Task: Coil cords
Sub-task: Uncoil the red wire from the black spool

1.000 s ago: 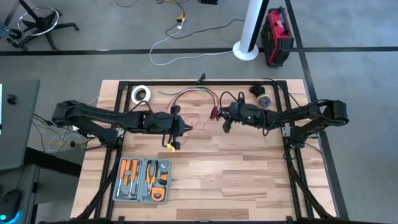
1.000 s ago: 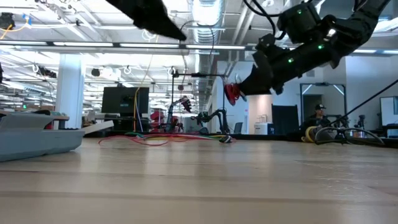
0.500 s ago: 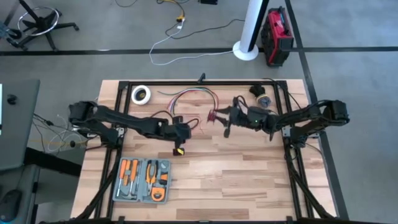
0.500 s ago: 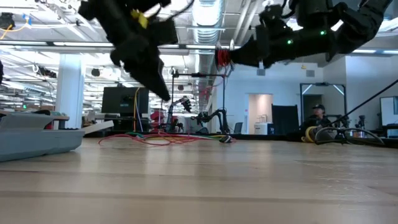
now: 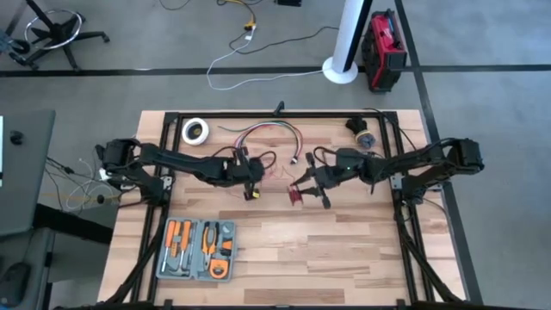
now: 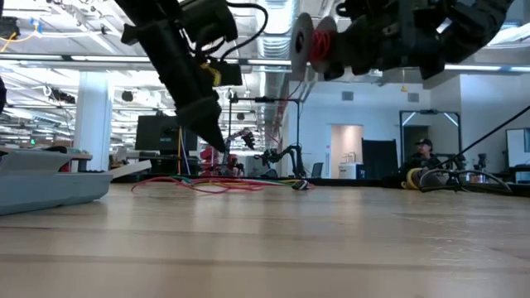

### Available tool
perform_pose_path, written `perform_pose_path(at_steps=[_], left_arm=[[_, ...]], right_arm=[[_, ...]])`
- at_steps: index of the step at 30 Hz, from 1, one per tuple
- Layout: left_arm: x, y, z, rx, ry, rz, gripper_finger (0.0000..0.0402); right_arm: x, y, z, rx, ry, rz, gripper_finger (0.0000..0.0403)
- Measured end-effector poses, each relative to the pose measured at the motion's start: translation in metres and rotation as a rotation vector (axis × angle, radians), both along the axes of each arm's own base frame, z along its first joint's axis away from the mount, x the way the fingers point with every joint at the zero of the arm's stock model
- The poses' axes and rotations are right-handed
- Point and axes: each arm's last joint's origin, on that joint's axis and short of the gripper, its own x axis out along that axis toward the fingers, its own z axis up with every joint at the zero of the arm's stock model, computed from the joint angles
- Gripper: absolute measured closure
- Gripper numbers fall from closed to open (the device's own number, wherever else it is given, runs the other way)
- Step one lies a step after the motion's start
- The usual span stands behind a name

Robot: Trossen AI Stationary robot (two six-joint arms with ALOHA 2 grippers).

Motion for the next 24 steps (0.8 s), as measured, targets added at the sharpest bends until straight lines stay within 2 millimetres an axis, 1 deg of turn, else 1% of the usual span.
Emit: perform_pose_path(at_steps=[5,8,12,19,22,24], left_arm=[[-0.009,0.009,0.019,0.11,-0.046,0.1,0.0401],[-0.017,0.011,0.037,0.166,-0.103,0.148,0.0401],[-0.031,0.01,0.063,0.212,-0.181,0.174,0.0401],[-0.061,-0.001,0.108,0.234,-0.339,0.125,0.0401],[-0.073,-0.01,0.122,0.23,-0.398,0.092,0.0401],[-0.079,-0.016,0.128,0.218,-0.428,0.072,0.0401]], right_arm=[[0.003,0.0,-0.005,0.016,0.153,0.003,0.0295],[0.002,-0.002,-0.01,0.028,0.24,-0.008,0.0295],[0.001,-0.006,-0.013,0.044,0.289,-0.058,0.0295],[-0.001,-0.016,-0.018,0.012,0.349,-0.348,0.0295],[-0.002,-0.023,-0.018,0.011,0.348,-0.486,0.0295],[-0.003,-0.028,-0.018,0.001,0.341,-0.593,0.0295]])
